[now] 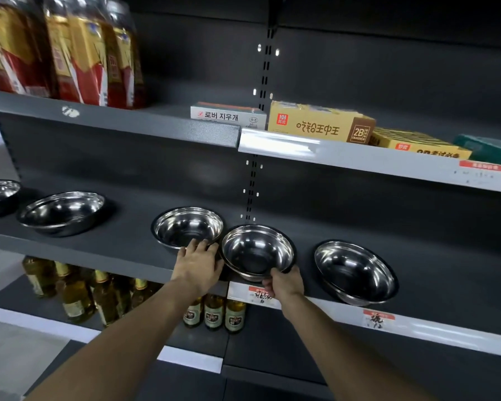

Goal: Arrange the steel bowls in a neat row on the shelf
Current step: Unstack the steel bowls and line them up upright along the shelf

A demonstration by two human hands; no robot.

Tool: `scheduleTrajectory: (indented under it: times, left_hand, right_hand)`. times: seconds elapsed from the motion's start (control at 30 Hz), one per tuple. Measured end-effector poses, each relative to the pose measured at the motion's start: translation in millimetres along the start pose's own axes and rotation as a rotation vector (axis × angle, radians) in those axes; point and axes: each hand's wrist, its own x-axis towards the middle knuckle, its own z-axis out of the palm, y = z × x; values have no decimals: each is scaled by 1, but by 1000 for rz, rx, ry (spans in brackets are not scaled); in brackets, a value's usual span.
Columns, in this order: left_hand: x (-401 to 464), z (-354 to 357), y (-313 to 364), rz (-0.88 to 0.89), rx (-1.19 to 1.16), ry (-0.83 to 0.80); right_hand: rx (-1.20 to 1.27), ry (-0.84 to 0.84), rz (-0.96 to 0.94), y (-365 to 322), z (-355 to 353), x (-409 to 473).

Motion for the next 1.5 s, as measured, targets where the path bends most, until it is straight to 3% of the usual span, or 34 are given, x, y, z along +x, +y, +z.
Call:
scheduleTrajectory:
  times: [0.47,0.7,1.03,1.33,1.5]
  left_hand:
    - [-8,-4,12,9,-14,20]
    - [-6,-8,12,-31,8,24]
    - [-21,-7,-13,-101,41,8]
    - [-19,-13,-80,-153,2,42]
    - [2,-10,-125,-84,-17,27]
  right_hand:
    - [-70,-37,-9,3,-12,1]
    - [-110,163,-197,-5,-15,-7]
    - [101,-106,-194,-33,36,-22]
    - [-56,-429,-64,-22,109,-45]
    - [-45,-402,57,-22,154,-45]
